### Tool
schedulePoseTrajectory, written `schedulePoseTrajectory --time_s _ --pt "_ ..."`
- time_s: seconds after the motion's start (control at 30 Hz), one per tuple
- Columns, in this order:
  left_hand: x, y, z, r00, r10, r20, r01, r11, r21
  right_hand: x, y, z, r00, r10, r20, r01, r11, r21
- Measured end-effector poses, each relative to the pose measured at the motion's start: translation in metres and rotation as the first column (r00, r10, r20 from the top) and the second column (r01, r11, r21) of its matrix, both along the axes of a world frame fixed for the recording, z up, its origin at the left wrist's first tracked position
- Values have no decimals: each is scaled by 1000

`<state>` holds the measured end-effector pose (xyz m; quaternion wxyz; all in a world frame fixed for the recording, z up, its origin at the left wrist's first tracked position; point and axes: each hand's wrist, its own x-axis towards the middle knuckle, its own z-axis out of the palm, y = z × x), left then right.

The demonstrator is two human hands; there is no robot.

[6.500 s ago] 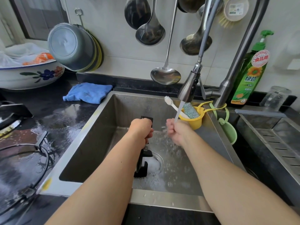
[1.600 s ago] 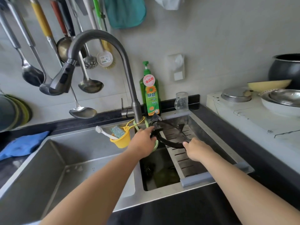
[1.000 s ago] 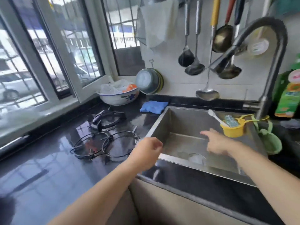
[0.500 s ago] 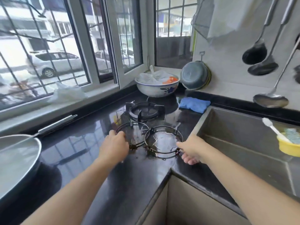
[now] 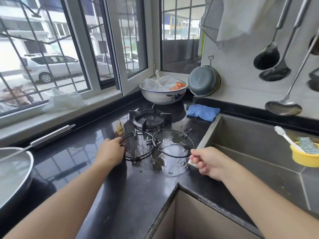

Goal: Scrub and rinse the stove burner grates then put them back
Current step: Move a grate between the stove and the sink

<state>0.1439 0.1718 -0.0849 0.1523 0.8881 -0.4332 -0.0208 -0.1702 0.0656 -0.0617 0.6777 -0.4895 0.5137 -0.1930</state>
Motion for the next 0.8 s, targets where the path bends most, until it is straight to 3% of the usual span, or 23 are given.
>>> schedulePoseTrajectory --time_s 0.17,0.47,0.67,0.8 --pt "10 -10 4 1000 13 -25 -13 1000 10 -38 -22 32 985 -91 144 101 992 -69" --pt "-43 -1 34 993 -51 107 71 979 -192 -156 -49 15 961 -271 56 276 957 -94" --pt "-133 -57 80 970 -233 65 238 967 -93 -241 -70 15 916 -395 75 401 911 -101" --pt "-219 -129 83 888 -450 93 448 893 39 -289 -82 9 885 -458 84 465 877 -118"
